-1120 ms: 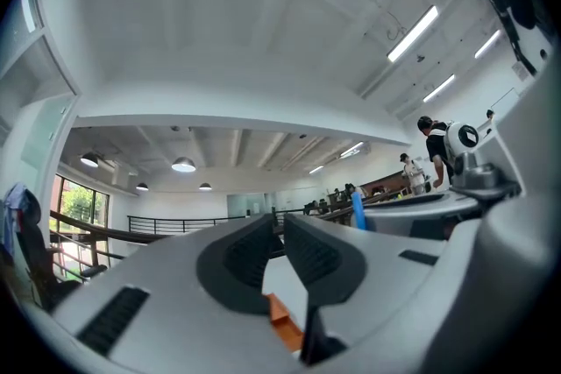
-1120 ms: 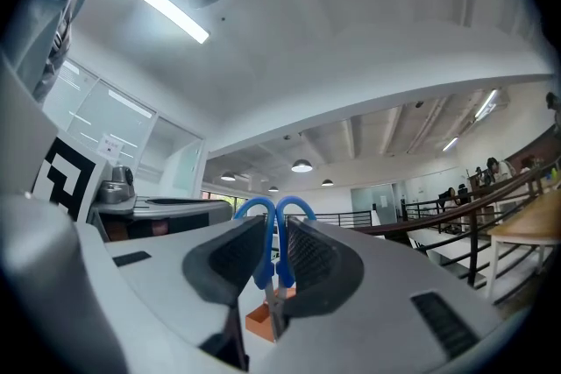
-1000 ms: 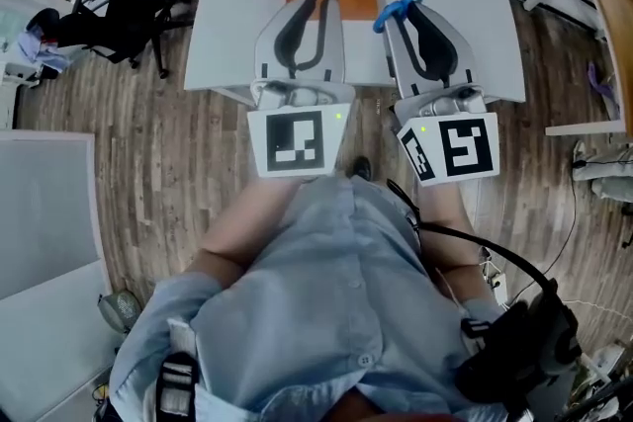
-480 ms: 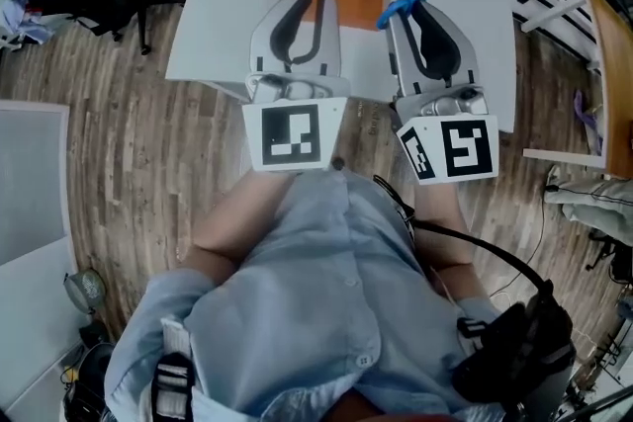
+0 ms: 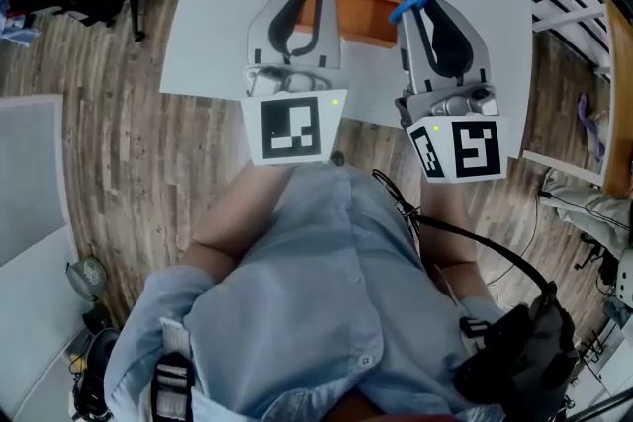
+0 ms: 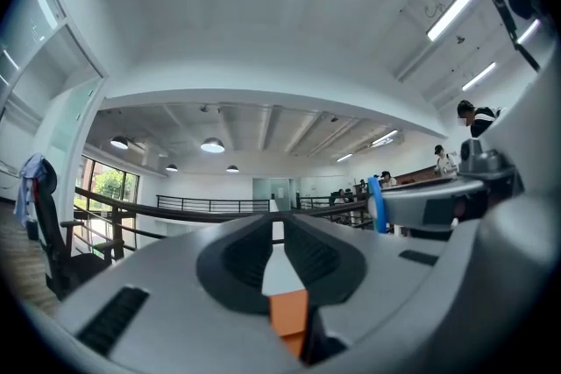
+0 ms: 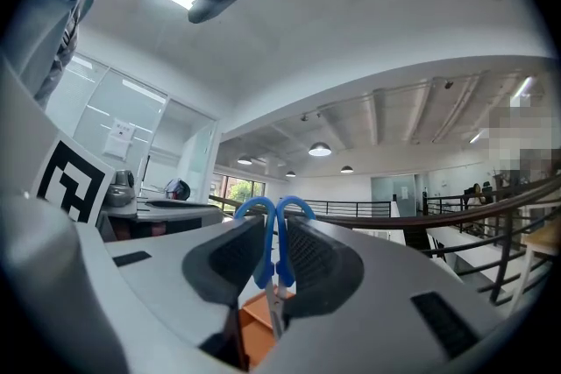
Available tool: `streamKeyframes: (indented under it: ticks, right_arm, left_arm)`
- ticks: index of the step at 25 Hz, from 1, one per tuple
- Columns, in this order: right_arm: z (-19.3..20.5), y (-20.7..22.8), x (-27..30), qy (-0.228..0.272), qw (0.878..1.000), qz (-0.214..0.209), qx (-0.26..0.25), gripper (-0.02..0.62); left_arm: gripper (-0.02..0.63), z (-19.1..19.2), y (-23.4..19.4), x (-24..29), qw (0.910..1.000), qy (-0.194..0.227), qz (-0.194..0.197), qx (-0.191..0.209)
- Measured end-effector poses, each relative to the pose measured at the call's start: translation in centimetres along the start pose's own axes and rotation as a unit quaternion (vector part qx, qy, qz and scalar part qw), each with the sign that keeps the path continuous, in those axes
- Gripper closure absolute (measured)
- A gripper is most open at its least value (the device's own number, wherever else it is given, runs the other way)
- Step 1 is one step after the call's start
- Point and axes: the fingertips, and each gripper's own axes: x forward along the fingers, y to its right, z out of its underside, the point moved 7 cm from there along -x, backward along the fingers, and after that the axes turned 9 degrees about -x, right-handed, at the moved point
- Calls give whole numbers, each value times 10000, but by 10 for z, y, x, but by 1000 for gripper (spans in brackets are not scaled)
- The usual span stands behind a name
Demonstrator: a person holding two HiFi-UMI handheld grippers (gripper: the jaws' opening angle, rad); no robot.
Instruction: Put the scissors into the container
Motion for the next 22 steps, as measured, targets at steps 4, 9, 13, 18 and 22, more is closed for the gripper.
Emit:
streamKeyframes:
  ticks: [4, 9, 13, 18, 22]
  right_arm:
    - [18, 8, 30, -165, 9998, -84, 46, 509]
    - [42, 11, 64, -415, 9990, -119, 82, 509]
    - [64, 13, 77, -612, 9979, -196, 117, 509]
    - [96, 4, 89, -873, 9952, -375, 212, 509]
    - [120, -12, 101, -1087, 9925, -495, 265, 509]
  left_arm:
    - [561, 10, -19, 29, 9999, -122, -54, -7]
    - [561, 26, -43, 57, 9993, -343, -77, -102]
    - [561, 46, -47, 72, 9981, -589, -29, -154]
    - [561, 73, -54, 83, 9958, -868, -26, -276]
    - [561, 92, -69, 82, 9930, -1126, -33, -344]
